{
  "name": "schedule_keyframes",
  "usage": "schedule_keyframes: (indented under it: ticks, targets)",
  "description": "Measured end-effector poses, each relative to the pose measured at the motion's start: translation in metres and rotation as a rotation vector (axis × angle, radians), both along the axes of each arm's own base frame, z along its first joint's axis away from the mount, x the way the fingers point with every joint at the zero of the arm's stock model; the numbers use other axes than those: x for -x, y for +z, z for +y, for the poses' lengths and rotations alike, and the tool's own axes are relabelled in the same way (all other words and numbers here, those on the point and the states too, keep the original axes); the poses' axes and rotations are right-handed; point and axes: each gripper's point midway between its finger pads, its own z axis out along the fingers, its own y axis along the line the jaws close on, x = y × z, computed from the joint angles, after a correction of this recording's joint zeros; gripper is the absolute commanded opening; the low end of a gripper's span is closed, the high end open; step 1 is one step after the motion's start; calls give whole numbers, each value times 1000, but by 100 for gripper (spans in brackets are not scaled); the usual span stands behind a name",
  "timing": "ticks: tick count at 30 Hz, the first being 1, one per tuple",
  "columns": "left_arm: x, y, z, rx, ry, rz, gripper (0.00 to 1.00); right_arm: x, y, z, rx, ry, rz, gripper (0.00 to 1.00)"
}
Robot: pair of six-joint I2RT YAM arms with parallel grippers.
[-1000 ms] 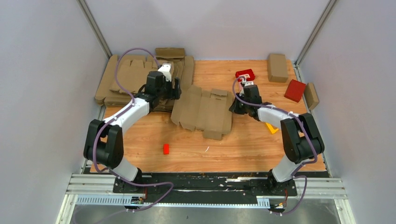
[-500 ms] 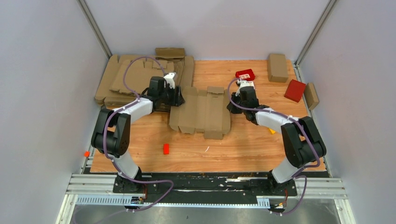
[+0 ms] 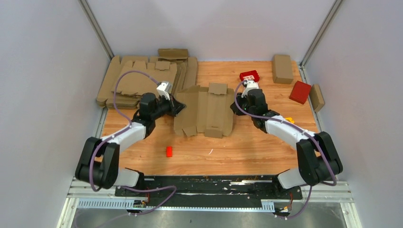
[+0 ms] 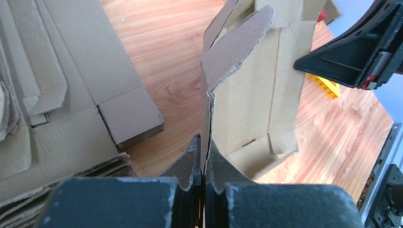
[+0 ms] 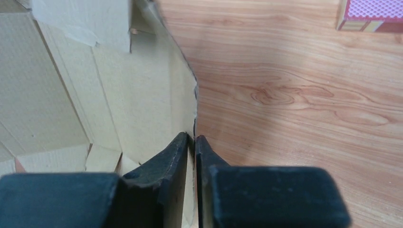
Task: Fold the paper box
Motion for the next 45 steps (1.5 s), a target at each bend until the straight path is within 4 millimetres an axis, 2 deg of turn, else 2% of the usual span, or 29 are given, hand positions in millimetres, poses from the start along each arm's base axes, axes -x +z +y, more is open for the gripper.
schedule_keyframes:
  ticks: [3,7,9,13,15,17,23,27,30,33,38,45]
  targets:
    - [14,18,4,35,9,-83,0,6,15,3,-4,20,-46,33]
    - [37,33,10,54,41,-193,0,14,26,2,-11,27,-81,66]
    - [52,40,8,51,54,-262,0,17,27,0,-10,24,-84,80]
    - [94,49,-5,51,19,-411,0,31,15,-7,-2,19,-61,99]
    - [108,46,-6,46,7,-460,0,41,7,-12,4,18,-47,100]
    - [112,42,-3,27,19,-483,0,46,6,-15,8,13,-49,100]
    - [109,36,0,-13,33,-513,0,39,13,-31,4,-89,-133,100]
    - [107,32,-1,-31,26,-515,0,58,12,-34,-48,-62,-235,100]
    - [107,32,-2,-33,24,-518,0,58,12,-32,-56,-51,-249,100]
    - [108,30,-3,-36,17,-514,0,50,13,-22,-44,-1,-239,99]
    - [107,28,-3,-39,14,-508,0,32,14,5,-55,119,-216,87]
    - [107,26,-6,-32,6,-504,0,40,-20,20,-36,200,-119,88]
